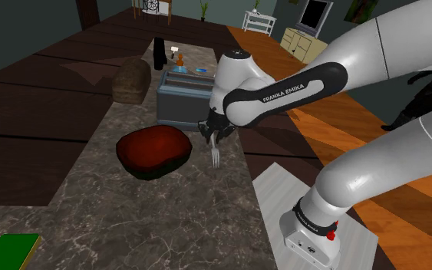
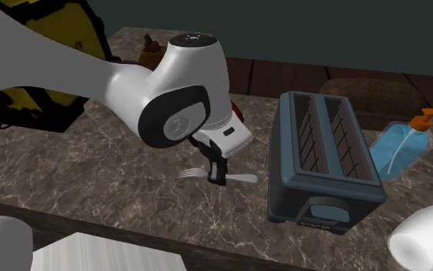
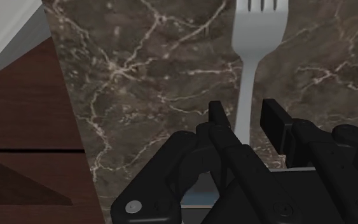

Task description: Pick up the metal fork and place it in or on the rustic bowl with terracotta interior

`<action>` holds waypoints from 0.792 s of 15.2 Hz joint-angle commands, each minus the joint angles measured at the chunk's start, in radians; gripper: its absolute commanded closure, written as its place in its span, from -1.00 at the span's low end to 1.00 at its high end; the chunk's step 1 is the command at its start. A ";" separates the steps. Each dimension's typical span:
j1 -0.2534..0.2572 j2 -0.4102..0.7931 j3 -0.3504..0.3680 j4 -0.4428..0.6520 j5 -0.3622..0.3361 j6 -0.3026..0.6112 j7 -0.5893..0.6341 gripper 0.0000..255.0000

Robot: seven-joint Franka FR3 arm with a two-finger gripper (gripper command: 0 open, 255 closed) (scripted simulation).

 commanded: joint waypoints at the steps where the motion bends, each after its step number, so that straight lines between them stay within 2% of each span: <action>1: 0.003 -0.016 -0.007 0.015 0.006 -0.030 -0.008 1.00; 12: 0.020 -0.105 -0.045 0.101 0.030 -0.201 -0.046 1.00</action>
